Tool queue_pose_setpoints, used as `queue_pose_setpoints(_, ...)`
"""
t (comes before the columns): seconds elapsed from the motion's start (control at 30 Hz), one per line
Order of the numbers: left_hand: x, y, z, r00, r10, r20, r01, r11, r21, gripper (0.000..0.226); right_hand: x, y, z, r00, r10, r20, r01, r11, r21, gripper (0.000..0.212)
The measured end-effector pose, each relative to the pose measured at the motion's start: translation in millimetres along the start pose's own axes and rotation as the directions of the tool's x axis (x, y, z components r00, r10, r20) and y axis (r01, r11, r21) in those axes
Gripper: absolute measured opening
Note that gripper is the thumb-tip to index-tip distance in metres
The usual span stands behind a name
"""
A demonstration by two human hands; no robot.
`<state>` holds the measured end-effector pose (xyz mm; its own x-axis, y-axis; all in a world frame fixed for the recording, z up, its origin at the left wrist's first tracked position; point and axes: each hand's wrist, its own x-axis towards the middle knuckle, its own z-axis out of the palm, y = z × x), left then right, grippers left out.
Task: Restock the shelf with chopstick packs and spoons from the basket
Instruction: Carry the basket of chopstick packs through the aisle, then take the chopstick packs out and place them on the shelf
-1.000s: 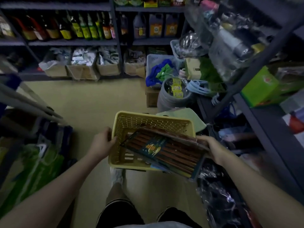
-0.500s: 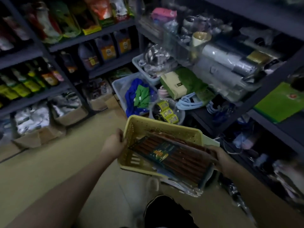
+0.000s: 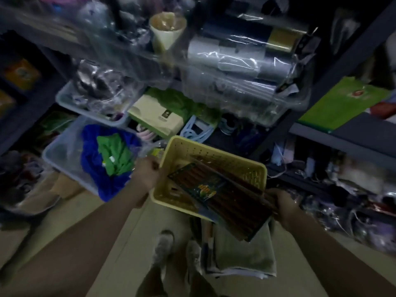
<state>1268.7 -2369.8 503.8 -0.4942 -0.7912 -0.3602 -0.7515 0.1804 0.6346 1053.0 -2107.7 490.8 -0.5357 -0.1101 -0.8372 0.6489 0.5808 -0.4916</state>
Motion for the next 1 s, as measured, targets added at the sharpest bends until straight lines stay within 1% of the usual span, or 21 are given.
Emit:
queue_pose_setpoints(0.13,45,-15,15,0.980,0.085,0.181,-0.132,0.956,0.263,0.024,7,-9,19,0.997,0.070,-0.030,-0.069,0.997,0.036,0.021)
queue_pose_setpoints(0.23,67,-13,19,0.967,0.106,0.233,-0.178,0.933,0.312,0.029,8,-16,24,0.987,0.133,-0.088,-0.135,0.991,-0.011,0.020)
queue_pose_setpoints(0.27,71,-10,19,0.956,0.116,0.268,-0.200,0.929,0.311,0.025,4,-21,24,0.986,0.136,-0.094,-0.143,0.987,-0.069,0.022)
queue_pose_setpoints(0.3,75,-6,16,0.950,0.127,0.286,-0.214,0.930,0.299,0.015,1,-26,23,0.990,0.091,-0.108,-0.106,0.983,-0.151,0.023)
queue_pose_setpoints(0.33,76,-3,13,0.942,0.150,0.300,-0.237,0.932,0.275,0.003,4,-30,21,0.990,-0.014,-0.141,-0.021,0.970,-0.243,0.023)
queue_pose_setpoints(0.37,75,-1,11,0.940,0.188,0.283,-0.262,0.932,0.252,0.014,6,-35,20,0.976,-0.148,-0.158,0.087,0.938,-0.336,0.025)
queue_pose_setpoints(0.4,71,-2,9,0.939,0.242,0.246,-0.304,0.917,0.258,0.025,3,-40,21,0.963,-0.237,-0.126,0.165,0.895,-0.415,0.032)
queue_pose_setpoints(0.43,65,-2,7,0.930,0.304,0.208,-0.357,0.884,0.304,0.033,-2,-45,23,0.968,-0.247,-0.052,0.196,0.865,-0.463,0.041)
queue_pose_setpoints(0.5,48,-2,6,0.893,0.423,0.155,-0.451,0.827,0.336,0.036,-12,-50,28,0.991,-0.118,0.064,0.134,0.858,-0.496,0.065)
queue_pose_setpoints(0.53,37,1,6,0.876,0.441,0.197,-0.481,0.833,0.273,0.032,-15,-52,30,0.995,-0.049,0.084,0.086,0.854,-0.514,0.080)
queue_pose_setpoints(0.57,27,5,6,0.866,0.409,0.287,-0.469,0.864,0.183,0.028,-17,-53,30,0.996,0.009,0.092,0.041,0.849,-0.527,0.093)
queue_pose_setpoints(0.63,6,16,12,0.830,0.263,0.491,-0.324,0.945,0.042,0.024,-9,-48,27,0.994,0.057,0.093,-0.003,0.867,-0.498,0.112)
queue_pose_setpoints(0.67,-2,22,17,0.814,0.168,0.555,-0.176,0.984,-0.040,0.023,-10,-45,25,0.993,0.076,0.092,-0.021,0.870,-0.492,0.116)
queue_pose_setpoints(0.7,-8,31,21,0.800,0.057,0.597,0.042,0.988,-0.151,0.020,-14,-44,25,0.993,0.087,0.085,-0.035,0.873,-0.487,0.112)
queue_pose_setpoints(0.73,-10,40,23,0.761,-0.054,0.646,0.292,0.918,-0.268,0.021,-23,-46,25,0.993,0.087,0.080,-0.038,0.877,-0.480,0.098)
queue_pose_setpoints(0.77,-10,50,24,0.676,-0.132,0.725,0.524,0.778,-0.348,0.027,-29,-49,26,0.993,0.074,0.089,-0.025,0.888,-0.460,0.076)
queue_pose_setpoints(0.8,-8,59,25,0.589,-0.158,0.792,0.681,0.625,-0.381,0.035,-38,-56,27,0.993,0.047,0.107,0.002,0.910,-0.415,0.052)
queue_pose_setpoints(0.83,-5,67,26,0.531,-0.155,0.833,0.767,0.507,-0.394,0.041,-43,-64,27,0.992,0.022,0.127,0.025,0.933,-0.360,0.034)
queue_pose_setpoints(0.87,-3,75,25,0.510,-0.148,0.847,0.803,0.435,-0.408,0.045,-52,-71,28,0.989,0.002,0.150,0.041,0.958,-0.283,0.026)
queue_pose_setpoints(0.93,-1,91,21,0.528,-0.124,0.840,0.815,0.353,-0.460,0.045,-69,-85,32,0.974,-0.054,0.218,0.085,0.987,-0.134,0.029)
queue_pose_setpoints(1.0,-1,102,11,0.575,-0.105,0.812,0.796,0.300,-0.525,0.030,-90,-88,41,0.955,-0.086,0.284,0.126,0.984,-0.125,0.030)
